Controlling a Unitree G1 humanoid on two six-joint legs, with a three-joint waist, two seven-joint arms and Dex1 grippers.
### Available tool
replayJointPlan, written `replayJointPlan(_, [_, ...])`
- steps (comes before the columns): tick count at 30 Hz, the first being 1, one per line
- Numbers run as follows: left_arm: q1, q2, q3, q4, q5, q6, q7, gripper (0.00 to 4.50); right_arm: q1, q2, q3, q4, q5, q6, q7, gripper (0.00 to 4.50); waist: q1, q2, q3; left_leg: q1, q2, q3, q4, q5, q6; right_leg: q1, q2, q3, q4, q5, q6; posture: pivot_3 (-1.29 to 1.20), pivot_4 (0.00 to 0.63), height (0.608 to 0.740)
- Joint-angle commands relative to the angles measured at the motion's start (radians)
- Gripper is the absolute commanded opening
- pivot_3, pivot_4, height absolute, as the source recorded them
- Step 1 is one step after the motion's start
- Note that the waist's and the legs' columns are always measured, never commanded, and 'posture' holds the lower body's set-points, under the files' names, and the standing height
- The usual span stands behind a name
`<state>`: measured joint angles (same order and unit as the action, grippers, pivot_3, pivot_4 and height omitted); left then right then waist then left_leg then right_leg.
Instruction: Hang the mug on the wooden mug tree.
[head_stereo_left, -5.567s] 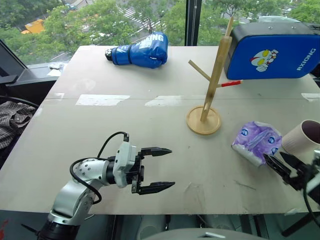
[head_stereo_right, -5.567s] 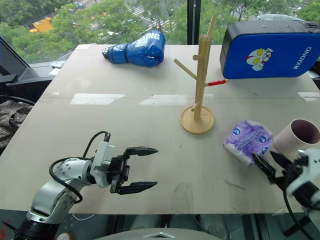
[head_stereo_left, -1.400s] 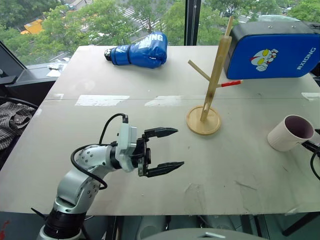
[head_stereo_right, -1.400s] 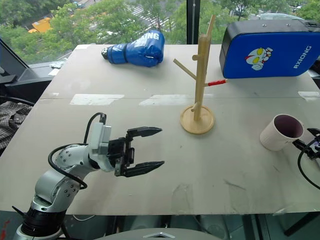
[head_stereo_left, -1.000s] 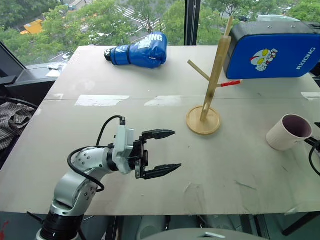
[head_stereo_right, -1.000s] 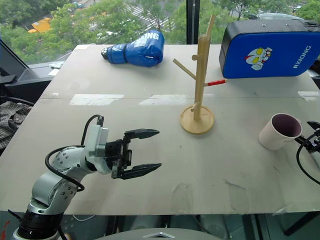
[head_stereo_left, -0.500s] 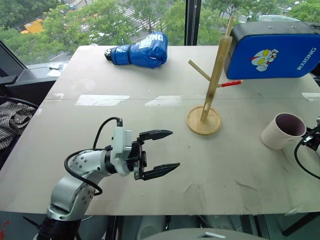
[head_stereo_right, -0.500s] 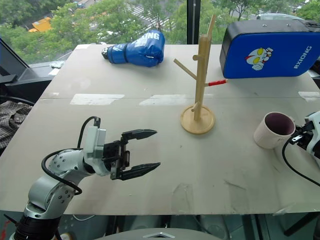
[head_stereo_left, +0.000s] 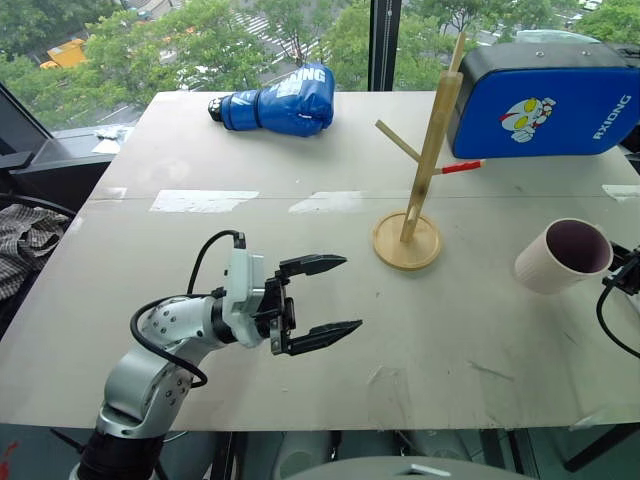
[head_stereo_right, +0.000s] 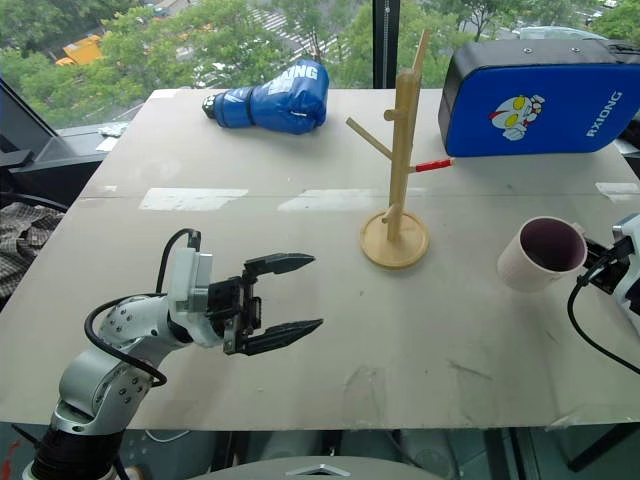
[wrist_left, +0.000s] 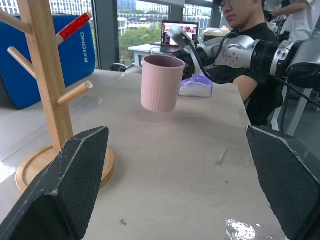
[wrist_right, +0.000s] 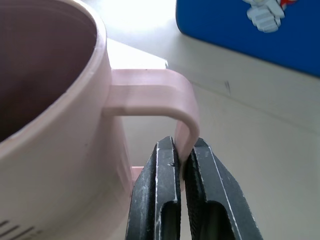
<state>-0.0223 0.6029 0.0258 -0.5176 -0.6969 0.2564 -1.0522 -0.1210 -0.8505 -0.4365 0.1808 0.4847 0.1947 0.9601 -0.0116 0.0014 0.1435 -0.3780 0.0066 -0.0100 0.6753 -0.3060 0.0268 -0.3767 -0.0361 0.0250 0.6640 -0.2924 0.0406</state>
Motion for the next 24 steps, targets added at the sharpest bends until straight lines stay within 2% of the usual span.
replayJointPlan(1, [-0.013,-0.008,-0.004,0.003,-0.008,-0.008,-0.009,4.50,-0.008,-0.028,-0.043,-0.132,0.058,0.054,0.001,0.11,0.000,0.000,0.000,0.000,0.000,0.000,0.000,0.000,0.000,0.000,0.000,0.000,0.000,0.000,0.000,0.00,0.150,0.740])
replayJointPlan(6, [-0.001,-0.013,0.013,0.024,-0.008,-0.026,-0.025,4.50,-0.081,-0.076,0.004,-0.284,0.110,0.156,0.023,0.11,-0.003,0.000,0.000,0.000,0.000,0.000,0.000,0.000,0.000,0.000,0.000,0.000,0.000,0.000,0.000,0.00,0.150,0.740])
replayJointPlan(10, [0.049,0.013,0.068,0.025,-0.035,-0.030,-0.054,4.50,-0.246,-0.125,0.121,-0.308,0.105,0.236,0.061,0.11,-0.006,0.001,0.001,0.000,0.000,0.000,0.000,-0.001,0.002,-0.001,0.000,0.000,0.000,0.000,0.000,0.00,0.150,0.740])
replayJointPlan(16, [0.129,0.049,0.176,-0.003,-0.109,-0.004,-0.063,4.50,-0.507,-0.118,0.287,-0.159,0.037,0.241,0.149,0.11,0.001,-0.001,0.003,-0.003,0.000,-0.003,0.000,-0.001,0.001,-0.002,-0.002,-0.004,-0.002,0.000,0.000,0.00,0.150,0.740])
replayJointPlan(24, [0.193,-0.025,0.289,-0.062,-0.172,-0.043,0.037,4.50,-0.735,-0.076,0.442,0.043,-0.073,0.183,0.296,0.11,0.000,-0.002,0.004,-0.004,0.000,-0.003,0.000,0.001,-0.001,-0.004,-0.003,-0.005,-0.002,0.000,0.000,0.00,0.150,0.740])
